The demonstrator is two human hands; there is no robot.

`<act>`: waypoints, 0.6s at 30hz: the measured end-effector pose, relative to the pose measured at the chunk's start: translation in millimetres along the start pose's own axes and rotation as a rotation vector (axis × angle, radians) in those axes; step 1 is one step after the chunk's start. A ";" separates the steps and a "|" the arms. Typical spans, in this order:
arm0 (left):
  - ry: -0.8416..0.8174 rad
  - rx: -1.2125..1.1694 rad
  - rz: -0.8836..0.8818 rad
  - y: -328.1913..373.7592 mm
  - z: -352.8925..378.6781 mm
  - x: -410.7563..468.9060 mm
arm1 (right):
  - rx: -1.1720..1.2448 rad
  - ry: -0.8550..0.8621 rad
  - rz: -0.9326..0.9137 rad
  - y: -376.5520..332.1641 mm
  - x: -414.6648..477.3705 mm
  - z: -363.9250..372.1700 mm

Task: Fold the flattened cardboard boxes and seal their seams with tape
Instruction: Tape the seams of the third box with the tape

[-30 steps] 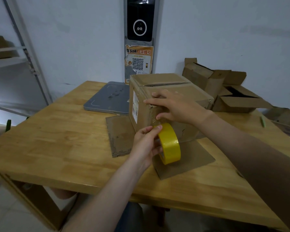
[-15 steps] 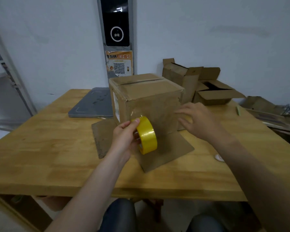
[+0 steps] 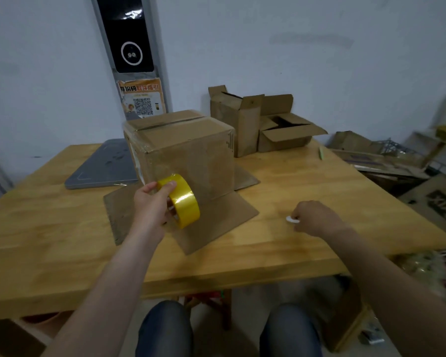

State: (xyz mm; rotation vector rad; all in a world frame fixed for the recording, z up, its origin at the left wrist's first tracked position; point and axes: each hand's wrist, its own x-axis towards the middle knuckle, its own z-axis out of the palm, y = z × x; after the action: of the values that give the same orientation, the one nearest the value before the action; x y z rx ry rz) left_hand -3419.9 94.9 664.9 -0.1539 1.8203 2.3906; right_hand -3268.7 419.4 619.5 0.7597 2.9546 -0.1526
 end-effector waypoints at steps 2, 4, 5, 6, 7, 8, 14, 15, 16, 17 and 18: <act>-0.004 0.015 0.002 0.6 -0.5 -0.3 | 0.017 0.085 -0.007 -0.8 5.1 9.3; -0.012 0.033 0.003 1.3 -0.6 -1.0 | 0.008 0.117 -0.012 -5.5 4.8 10.2; -0.014 0.037 0.003 1.9 -0.9 -1.2 | -0.003 0.110 -0.003 -7.8 4.5 9.0; -0.016 0.038 0.000 2.6 -1.3 -2.0 | -0.011 0.093 0.018 -9.9 4.0 7.1; -0.016 0.038 -0.005 3.2 -1.5 -2.6 | -0.013 0.069 0.045 -12.1 3.2 5.0; -0.019 0.039 -0.007 3.4 -1.9 -2.7 | -0.010 0.058 0.064 -13.2 3.5 4.0; -0.043 0.044 -0.025 4.9 -6.1 -0.9 | 0.451 0.211 -0.033 -36.4 -2.0 -27.6; -0.047 0.040 -0.030 5.1 -6.7 -0.5 | 0.516 0.223 -0.074 -45.5 -5.9 -37.1; -0.052 0.034 -0.033 5.0 -7.2 -0.1 | 0.569 0.235 -0.111 -53.9 -8.6 -45.2; -0.056 0.030 -0.035 4.9 -7.5 -0.1 | 0.610 0.243 -0.146 -62.3 -10.8 -52.5; -0.059 0.025 -0.039 4.7 -7.7 -0.1 | 0.637 0.246 -0.183 -70.3 -13.3 -59.6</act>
State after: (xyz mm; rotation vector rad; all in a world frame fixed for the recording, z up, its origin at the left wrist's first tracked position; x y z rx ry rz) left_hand -3420.6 86.2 667.3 -0.1132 1.8037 2.3199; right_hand -3294.7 358.9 685.3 0.5813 3.2170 -1.1284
